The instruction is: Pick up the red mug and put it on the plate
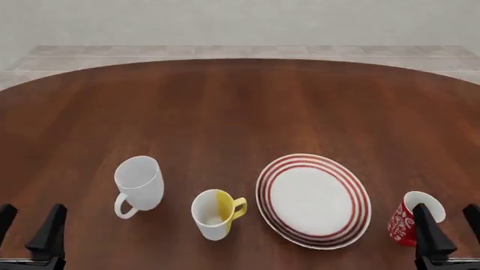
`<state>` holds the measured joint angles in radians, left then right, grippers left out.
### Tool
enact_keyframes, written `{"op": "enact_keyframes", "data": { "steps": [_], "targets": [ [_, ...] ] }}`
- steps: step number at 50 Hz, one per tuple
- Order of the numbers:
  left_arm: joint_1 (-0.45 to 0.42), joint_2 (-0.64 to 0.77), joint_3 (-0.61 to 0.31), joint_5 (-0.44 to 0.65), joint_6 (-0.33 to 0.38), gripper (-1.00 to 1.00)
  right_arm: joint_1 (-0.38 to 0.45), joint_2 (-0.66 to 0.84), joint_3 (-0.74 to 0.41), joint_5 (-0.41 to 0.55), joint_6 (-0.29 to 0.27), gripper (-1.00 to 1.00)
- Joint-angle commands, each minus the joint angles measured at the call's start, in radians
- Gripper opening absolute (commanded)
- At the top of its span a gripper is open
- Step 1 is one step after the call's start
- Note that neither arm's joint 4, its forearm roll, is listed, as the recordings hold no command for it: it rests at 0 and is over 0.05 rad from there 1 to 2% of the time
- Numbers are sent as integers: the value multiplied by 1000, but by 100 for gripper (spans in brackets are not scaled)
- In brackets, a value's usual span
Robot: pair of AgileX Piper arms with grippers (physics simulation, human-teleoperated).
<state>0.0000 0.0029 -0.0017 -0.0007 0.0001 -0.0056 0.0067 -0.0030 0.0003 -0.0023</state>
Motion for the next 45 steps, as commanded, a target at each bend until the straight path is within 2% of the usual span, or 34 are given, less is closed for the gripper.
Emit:
{"op": "enact_keyframes", "data": {
  "steps": [1,12,19,26,28,29,34,39,45],
  "targets": [
    [0,5,-3,-1,0,100,6,35,2,-24,-13,100],
    [0,5,-3,-1,0,100,2,61,2,-35,-29,100],
    [0,5,-3,-1,0,100,-1,22,-6,-3,-20,100],
    [0,5,-3,-1,0,100,-21,24,-122,92,-50,100],
    [0,4,-3,-1,0,100,-39,58,-150,99,-97,100],
    [0,5,-3,-1,0,100,-28,66,-176,117,-102,100],
    [0,5,-3,-1,0,100,-17,82,-271,188,-91,100],
    [0,5,-3,-1,0,100,-37,187,-353,220,-79,100],
    [0,5,-3,-1,0,100,-28,233,-455,304,-31,100]
  ]
}}
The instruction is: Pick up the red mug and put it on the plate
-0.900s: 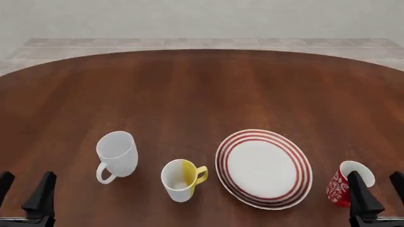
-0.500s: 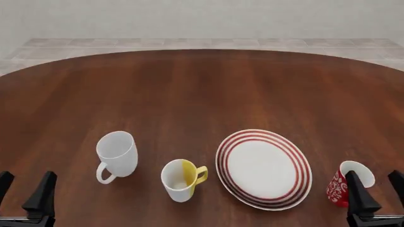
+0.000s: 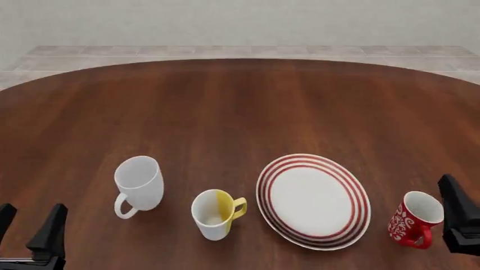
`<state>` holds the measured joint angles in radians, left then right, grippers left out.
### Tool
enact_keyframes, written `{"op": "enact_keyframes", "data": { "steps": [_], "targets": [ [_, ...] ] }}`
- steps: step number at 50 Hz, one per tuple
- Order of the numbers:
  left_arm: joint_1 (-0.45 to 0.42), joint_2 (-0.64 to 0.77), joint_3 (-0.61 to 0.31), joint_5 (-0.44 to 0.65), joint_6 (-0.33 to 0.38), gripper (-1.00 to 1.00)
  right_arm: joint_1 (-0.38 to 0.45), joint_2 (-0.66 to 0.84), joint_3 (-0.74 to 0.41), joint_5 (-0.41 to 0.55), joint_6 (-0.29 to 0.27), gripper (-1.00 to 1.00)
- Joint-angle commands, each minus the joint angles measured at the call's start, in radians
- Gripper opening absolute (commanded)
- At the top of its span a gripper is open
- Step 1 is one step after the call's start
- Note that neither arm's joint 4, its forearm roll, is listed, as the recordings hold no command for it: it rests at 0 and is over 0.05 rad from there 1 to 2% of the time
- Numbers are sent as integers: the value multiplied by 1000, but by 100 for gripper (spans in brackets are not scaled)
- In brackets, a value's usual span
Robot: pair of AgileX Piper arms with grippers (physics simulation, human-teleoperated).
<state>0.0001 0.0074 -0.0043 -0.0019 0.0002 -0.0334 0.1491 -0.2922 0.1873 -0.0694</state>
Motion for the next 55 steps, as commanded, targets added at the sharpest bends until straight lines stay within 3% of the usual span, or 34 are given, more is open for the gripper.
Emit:
{"op": "enact_keyframes", "data": {
  "steps": [1,5,7,12,15,18,21,23,25,28,36,43,45,55],
  "targets": [
    [0,0,0,0,0,100,-6,94,-178,128,41,100],
    [0,0,0,0,0,100,-34,140,-223,173,27,100],
    [0,0,0,0,0,100,-56,199,-244,192,-6,100],
    [0,0,0,0,0,100,-86,215,-301,239,1,100],
    [0,0,0,0,0,100,-51,176,-320,257,-120,100],
    [0,0,0,0,0,100,-59,218,-341,282,-73,100],
    [0,0,0,0,0,100,-45,229,-357,300,-81,100],
    [0,0,0,0,0,100,-41,249,-373,315,-47,100],
    [0,0,0,0,0,100,-42,244,-385,326,-81,100],
    [0,0,0,0,0,100,-40,259,-412,361,-63,100],
    [0,0,0,0,0,100,-27,267,-431,420,-76,100],
    [0,0,0,0,0,100,-2,297,-445,464,-21,100],
    [0,0,0,0,0,100,-7,294,-435,464,-72,100],
    [0,0,0,0,0,100,-31,315,-438,497,-85,100]
  ]
}}
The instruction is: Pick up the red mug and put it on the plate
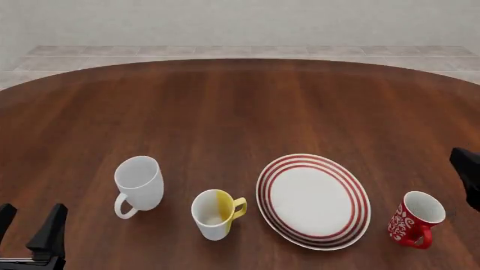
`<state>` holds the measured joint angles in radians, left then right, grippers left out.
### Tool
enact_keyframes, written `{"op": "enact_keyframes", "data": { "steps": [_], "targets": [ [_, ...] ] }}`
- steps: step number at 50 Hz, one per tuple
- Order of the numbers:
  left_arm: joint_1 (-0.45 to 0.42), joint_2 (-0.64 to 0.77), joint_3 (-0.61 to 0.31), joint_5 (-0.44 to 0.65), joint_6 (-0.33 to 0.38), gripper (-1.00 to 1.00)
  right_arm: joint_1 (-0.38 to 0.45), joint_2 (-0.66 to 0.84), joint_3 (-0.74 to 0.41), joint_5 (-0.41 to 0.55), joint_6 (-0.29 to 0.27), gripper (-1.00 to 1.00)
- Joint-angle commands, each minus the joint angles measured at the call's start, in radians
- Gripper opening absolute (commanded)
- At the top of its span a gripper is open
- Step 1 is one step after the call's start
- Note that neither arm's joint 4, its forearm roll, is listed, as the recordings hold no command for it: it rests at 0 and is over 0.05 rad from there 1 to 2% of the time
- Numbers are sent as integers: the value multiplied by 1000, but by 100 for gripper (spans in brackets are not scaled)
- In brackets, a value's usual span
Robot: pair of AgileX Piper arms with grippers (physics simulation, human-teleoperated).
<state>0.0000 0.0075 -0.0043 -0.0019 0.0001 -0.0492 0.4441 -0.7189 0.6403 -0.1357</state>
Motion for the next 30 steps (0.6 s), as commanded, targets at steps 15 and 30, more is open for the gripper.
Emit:
{"op": "enact_keyframes", "data": {
  "steps": [15,30],
  "targets": [
    [0,0,0,0,0,100,-59,4,6,95,-94,100],
    [0,0,0,0,0,100,-98,-29,141,49,-90,100]
  ]
}}
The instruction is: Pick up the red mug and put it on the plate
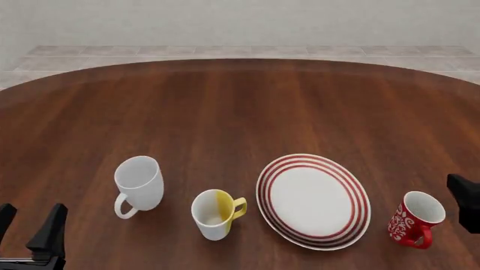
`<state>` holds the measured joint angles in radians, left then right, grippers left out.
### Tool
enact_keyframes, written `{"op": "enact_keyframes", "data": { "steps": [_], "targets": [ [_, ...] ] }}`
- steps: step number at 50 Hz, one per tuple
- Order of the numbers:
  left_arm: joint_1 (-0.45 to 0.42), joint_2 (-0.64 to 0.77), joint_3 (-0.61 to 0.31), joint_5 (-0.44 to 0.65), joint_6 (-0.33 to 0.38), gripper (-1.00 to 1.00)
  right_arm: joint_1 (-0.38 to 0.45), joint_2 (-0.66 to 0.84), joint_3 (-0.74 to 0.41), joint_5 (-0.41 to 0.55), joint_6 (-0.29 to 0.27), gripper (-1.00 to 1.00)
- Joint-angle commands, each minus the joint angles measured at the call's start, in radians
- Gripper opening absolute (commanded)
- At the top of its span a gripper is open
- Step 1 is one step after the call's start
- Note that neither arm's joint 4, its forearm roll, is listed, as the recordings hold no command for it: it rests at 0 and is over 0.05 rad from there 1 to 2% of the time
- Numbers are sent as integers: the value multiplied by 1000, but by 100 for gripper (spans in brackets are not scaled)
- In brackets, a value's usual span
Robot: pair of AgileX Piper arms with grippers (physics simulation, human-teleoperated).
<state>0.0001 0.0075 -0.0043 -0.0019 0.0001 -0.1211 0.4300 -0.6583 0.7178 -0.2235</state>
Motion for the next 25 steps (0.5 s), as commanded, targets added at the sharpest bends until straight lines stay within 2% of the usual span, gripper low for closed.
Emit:
{"op": "enact_keyframes", "data": {
  "steps": [1,20,25],
  "targets": [
    [0,0,0,0,0,100,-23,-18,90,-32,-1,100],
    [0,0,0,0,0,100,-57,-27,199,-76,43,100],
    [0,0,0,0,0,100,-56,-21,210,-90,38,100]
  ]
}}
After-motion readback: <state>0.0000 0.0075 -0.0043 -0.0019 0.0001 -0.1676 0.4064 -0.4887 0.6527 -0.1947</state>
